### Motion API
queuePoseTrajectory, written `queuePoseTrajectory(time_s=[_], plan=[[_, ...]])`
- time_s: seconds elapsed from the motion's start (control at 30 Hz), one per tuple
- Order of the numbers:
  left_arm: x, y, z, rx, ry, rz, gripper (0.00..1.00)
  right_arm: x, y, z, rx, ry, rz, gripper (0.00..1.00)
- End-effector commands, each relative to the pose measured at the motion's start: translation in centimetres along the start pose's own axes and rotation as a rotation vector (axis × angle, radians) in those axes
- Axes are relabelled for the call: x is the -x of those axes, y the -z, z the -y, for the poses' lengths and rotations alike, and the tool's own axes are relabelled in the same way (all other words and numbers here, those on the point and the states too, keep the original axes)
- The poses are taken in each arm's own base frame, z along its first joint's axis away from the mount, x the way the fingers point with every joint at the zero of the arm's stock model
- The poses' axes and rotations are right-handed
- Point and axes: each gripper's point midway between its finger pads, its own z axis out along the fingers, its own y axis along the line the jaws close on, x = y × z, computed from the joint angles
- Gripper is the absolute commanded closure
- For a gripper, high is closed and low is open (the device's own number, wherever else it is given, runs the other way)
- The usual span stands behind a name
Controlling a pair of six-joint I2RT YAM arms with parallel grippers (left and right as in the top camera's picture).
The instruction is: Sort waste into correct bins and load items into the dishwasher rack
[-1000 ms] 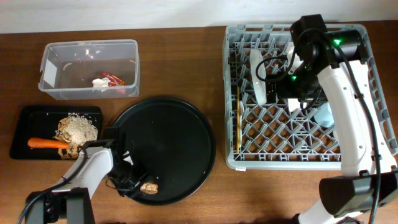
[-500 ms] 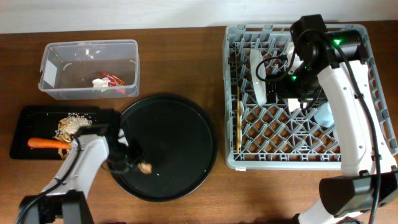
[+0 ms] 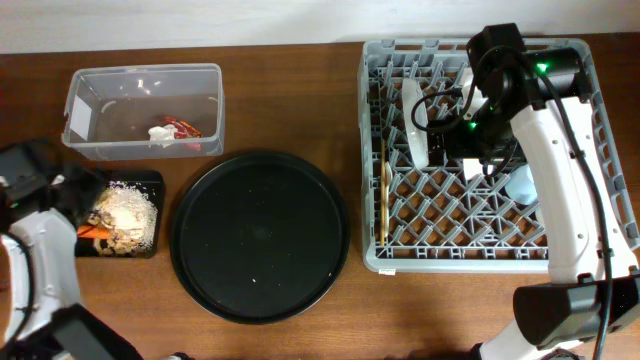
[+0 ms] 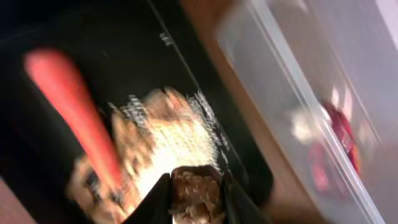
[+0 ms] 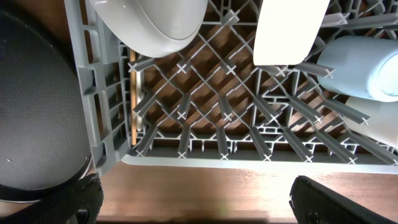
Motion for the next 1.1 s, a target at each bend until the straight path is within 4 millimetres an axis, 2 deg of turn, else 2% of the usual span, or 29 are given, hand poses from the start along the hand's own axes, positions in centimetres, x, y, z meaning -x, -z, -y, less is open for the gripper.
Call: queuePoseTrajectory(time_s=[0.0,0.13,0.23,0.37,0.43,0.53,0.6,0.67,0.73,0.83,0.87,0.9,0.97,1.03,1.07], plan=[[2.7,-2.3,-3.8,0.136,0.055,0.078,0.95,0.1,0.1,0.3,-0.006,0.001,0.004,0.01],[2.9,-4.8,-5.3,0.169,0.074,0.067,0.95,0.1,0.1,0.3,-0.006,0.001,0.004,0.01],[3.1,-5.9,-6.0,0.177,0.077,0.068,0.94,0.1,0.1,0.3,-0.006,0.001,0.004,0.01],[3.5,-6.0,-6.0,0.171,0.080,0.083,0.69,0.2,0.1,0.3,-0.005,0.001,0.006,0.01],[3.5,-6.0,-6.0,0.173,0.067,0.081,0.51,0.2,0.1,0.3,-0.006,0.001,0.005,0.01],[3.6,-5.9,-6.2,0.176,0.039,0.078,0.02,0.1,0.1,0.3,-0.006,0.001,0.003,0.01],[3.6,-5.9,-6.0,0.170,0.039,0.077,0.01,0.1,0.1,0.3,-0.006,0.001,0.003,0.01],[3.5,-5.6,-5.0,0.125,0.040,0.049,0.01,0.1,0.1,0.3,-0.006,0.001,0.002,0.01],[3.7,-4.8,-2.9,0.042,0.033,0.025,0.01,0.1,0.1,0.4,-0.003,-0.005,0.005,0.00],[4.9,-1.7,2.8,-0.118,-0.033,0.066,0.01,0.5,0.2,0.8,0.052,-0.046,0.011,0.01],[4.9,-0.5,4.6,-0.149,-0.063,0.085,0.01,0.8,0.2,0.9,0.082,-0.059,0.020,0.01],[4.4,1.2,7.3,-0.198,-0.111,0.102,0.01,1.1,0.3,0.6,0.138,-0.053,0.030,0.01],[2.2,3.4,11.3,-0.270,-0.192,0.100,0.01,1.6,0.7,-0.2,0.231,-0.021,0.050,0.01],[-1.0,4.8,15.0,-0.336,-0.291,0.071,0.01,1.9,1.0,-1.1,0.291,0.036,0.067,0.01],[-3.3,5.3,16.9,-0.369,-0.380,0.050,0.01,1.9,1.0,-1.2,0.300,0.067,0.072,0.01]])
